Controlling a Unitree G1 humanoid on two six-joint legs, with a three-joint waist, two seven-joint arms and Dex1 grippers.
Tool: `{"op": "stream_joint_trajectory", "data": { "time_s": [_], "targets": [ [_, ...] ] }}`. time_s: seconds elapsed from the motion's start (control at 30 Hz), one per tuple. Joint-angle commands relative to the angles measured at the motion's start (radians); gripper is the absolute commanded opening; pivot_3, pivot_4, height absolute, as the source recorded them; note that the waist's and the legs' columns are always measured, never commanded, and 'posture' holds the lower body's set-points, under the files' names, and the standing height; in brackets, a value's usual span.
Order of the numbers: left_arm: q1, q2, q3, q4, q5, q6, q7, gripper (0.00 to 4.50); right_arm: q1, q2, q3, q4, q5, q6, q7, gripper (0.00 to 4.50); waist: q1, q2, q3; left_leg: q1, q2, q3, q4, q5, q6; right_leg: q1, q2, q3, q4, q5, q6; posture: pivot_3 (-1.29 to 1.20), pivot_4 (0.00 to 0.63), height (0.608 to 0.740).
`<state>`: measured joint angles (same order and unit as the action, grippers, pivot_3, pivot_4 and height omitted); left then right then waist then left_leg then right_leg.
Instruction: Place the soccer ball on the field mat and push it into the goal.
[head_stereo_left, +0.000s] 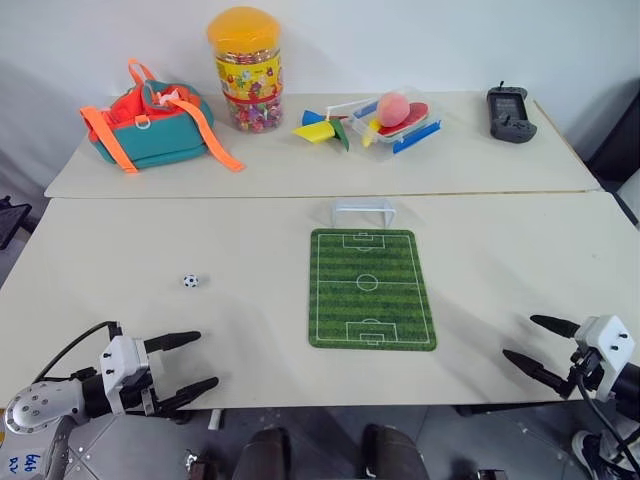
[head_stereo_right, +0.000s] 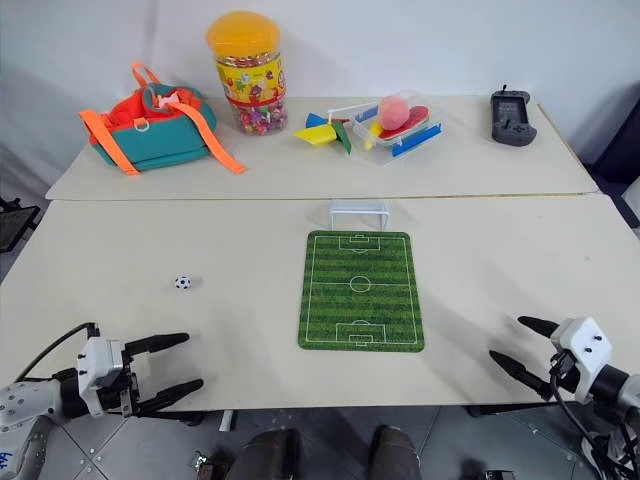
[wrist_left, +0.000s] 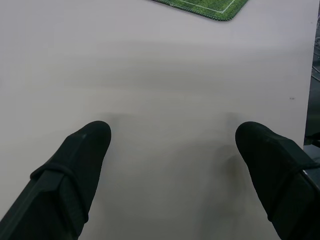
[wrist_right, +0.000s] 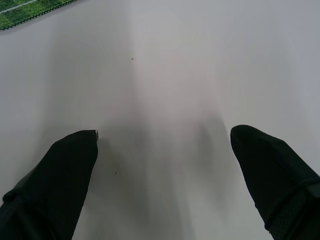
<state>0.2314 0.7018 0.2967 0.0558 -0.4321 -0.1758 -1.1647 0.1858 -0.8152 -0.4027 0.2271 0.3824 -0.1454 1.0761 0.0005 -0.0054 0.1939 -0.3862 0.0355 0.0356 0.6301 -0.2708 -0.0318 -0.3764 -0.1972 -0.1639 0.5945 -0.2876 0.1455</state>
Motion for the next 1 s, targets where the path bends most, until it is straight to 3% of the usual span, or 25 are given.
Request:
{"op": "stream_joint_trajectory", "data": {
  "time_s": [0.03,0.2,0.47,0.7,1.0],
  "targets": [
    [-0.01,0.003,0.02,-0.017,-0.016,-0.001,0.009,4.46,-0.006,-0.015,-0.031,-0.007,0.01,-0.015,0.008,4.5,0.0,0.0,0.0,0.0,0.0,0.0,0.0,0.0,0.0,0.0,0.0,0.0,0.0,0.0,0.0,0.0,0.15,0.74],
    [-0.004,0.009,0.026,-0.076,-0.041,0.14,0.084,4.46,0.0,-0.014,-0.034,-0.017,0.005,-0.034,0.008,4.5,0.0,0.0,0.0,0.0,0.0,0.001,0.0,0.0,0.0,0.0,0.0,0.001,0.0,0.0,0.0,0.0,0.15,0.74],
    [0.008,0.013,0.045,-0.143,-0.041,0.16,0.096,4.46,0.005,-0.001,-0.04,-0.039,0.035,-0.048,0.031,4.5,0.0,0.0,0.0,0.001,0.0,0.001,0.001,0.0,-0.001,0.0,0.0,0.002,0.0,0.0,0.001,0.0,0.15,0.74],
    [-0.045,-0.012,0.101,-0.184,-0.096,0.178,0.145,4.46,0.014,-0.002,-0.053,-0.07,0.125,-0.042,0.133,4.5,0.001,0.0,0.0,0.001,0.001,0.002,0.001,0.0,-0.001,0.0,0.001,0.002,0.0,0.0,0.001,0.0,0.15,0.74],
    [-0.263,-0.084,0.129,-0.235,-0.039,0.429,0.607,4.46,-0.031,0.004,-0.023,-0.039,0.079,-0.039,0.102,4.5,0.013,0.0,0.0,0.001,0.0,0.002,0.003,0.001,-0.002,0.0,0.001,0.004,0.002,0.002,0.002,0.0,0.15,0.74]
  ]
}}
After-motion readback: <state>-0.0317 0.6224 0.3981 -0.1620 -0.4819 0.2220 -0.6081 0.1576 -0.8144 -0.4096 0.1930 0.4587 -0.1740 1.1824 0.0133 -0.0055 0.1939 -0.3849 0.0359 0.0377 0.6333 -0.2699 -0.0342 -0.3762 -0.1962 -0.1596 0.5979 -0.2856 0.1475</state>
